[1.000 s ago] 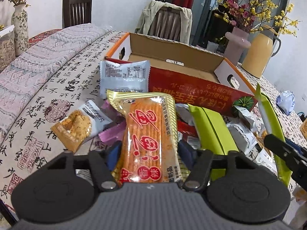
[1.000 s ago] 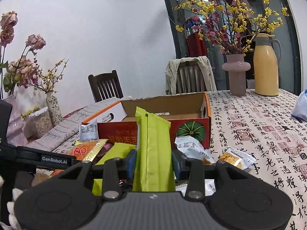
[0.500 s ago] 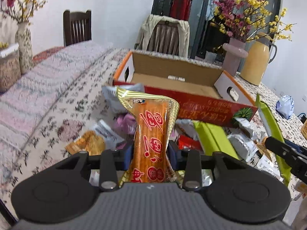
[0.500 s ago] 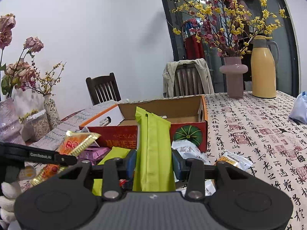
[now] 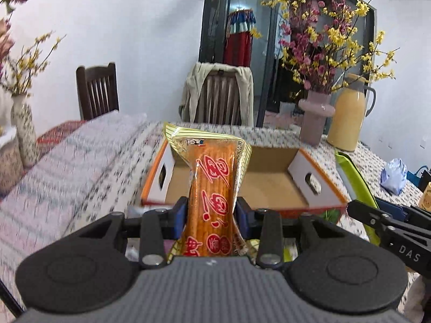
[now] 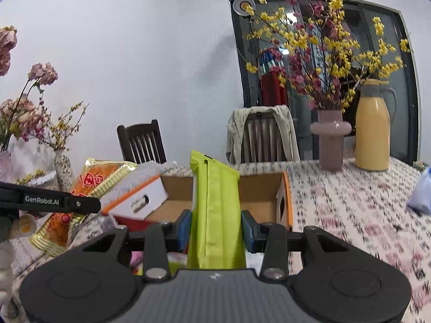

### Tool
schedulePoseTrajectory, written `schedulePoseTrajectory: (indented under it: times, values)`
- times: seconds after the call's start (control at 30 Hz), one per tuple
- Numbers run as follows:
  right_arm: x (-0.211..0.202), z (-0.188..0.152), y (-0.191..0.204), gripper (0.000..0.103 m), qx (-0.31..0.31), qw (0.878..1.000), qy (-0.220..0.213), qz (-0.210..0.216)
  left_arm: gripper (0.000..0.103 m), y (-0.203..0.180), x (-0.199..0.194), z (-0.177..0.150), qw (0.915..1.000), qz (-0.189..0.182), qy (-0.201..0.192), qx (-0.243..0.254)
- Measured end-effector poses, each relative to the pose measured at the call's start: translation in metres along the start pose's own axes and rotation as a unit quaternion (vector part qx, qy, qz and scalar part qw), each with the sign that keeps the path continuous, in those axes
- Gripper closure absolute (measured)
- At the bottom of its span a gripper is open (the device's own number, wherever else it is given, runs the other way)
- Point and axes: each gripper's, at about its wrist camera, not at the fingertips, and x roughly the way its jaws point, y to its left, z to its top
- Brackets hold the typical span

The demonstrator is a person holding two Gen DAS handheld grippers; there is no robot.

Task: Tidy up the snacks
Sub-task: 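Carry both snacks over the open box and release them inside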

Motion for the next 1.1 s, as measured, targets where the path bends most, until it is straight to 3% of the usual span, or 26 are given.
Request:
schedulePoseTrajectory:
  times: [0.27,0.47,0.7,0.9,0.93,1.0,1.07,1.1]
  values:
    - [0.045,0.038,-0.006,0.064,0.009,1.000,-0.010,-0.008,0.064,-0.015,0.032,0.038,0.9997,0.006,-0.023,-0.008]
    - [0.098,0.058,-0.015,0.065,0.026,0.999,0.018,-0.019,0.064,-0.019,0.071,0.054,0.9994,0.024,-0.024,-0.009]
    - [0.156,0.052,-0.031,0.065,0.058,0.996,0.055,-0.041,0.064,-0.010,0.124,0.048,0.9986,0.050,-0.008,-0.016]
    - [0.174,0.035,-0.036,0.064,0.062,0.994,0.077,-0.047,0.064,0.001,0.146,0.033,0.9986,0.045,0.008,-0.025]
    - [0.174,0.034,-0.035,0.063,0.061,0.994,0.078,-0.049,0.062,0.003,0.145,0.033,0.9987,0.041,0.007,-0.030]
    - [0.174,0.032,-0.034,0.062,0.058,0.994,0.078,-0.052,0.048,0.006,0.144,0.032,0.9985,0.041,0.003,-0.037]
    - [0.172,0.032,-0.034,0.048,0.060,0.994,0.074,-0.052,0.025,0.008,0.139,0.031,0.9981,0.042,-0.007,-0.045]
    - [0.169,0.032,-0.033,0.031,0.061,0.994,0.069,-0.054,0.021,0.009,0.136,0.031,0.9978,0.043,-0.013,-0.049]
